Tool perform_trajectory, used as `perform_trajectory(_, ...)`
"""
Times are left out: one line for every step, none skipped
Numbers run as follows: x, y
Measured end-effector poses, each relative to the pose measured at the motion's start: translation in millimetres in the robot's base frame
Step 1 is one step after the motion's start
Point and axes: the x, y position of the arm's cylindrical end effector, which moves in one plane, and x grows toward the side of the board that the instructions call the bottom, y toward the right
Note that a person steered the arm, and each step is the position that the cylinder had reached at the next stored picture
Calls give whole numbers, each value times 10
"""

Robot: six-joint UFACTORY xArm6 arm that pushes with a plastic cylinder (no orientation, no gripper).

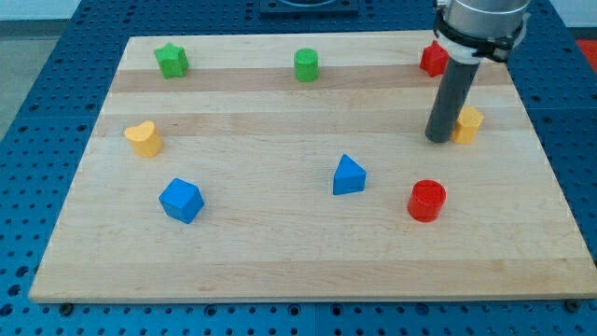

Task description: Slide the yellow heart up a bit

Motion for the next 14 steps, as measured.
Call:
perform_trajectory(0, -304)
perform_trajectory(0, -613)
perform_trajectory(0, -1051)
perform_trajectory(-1, -1552)
perform_trajectory(-1, -2081)
perform_trajectory(63, -2639)
perform_trajectory(220, -3187)
perform_trajectory(220, -3328)
perform_trajectory(223, -3486)
perform_trajectory(407, -3801)
perform_trajectory(463, -3861)
perform_trajectory(387, -3861)
perform_trajectory(165, -3861)
perform_trajectory(165, -3857)
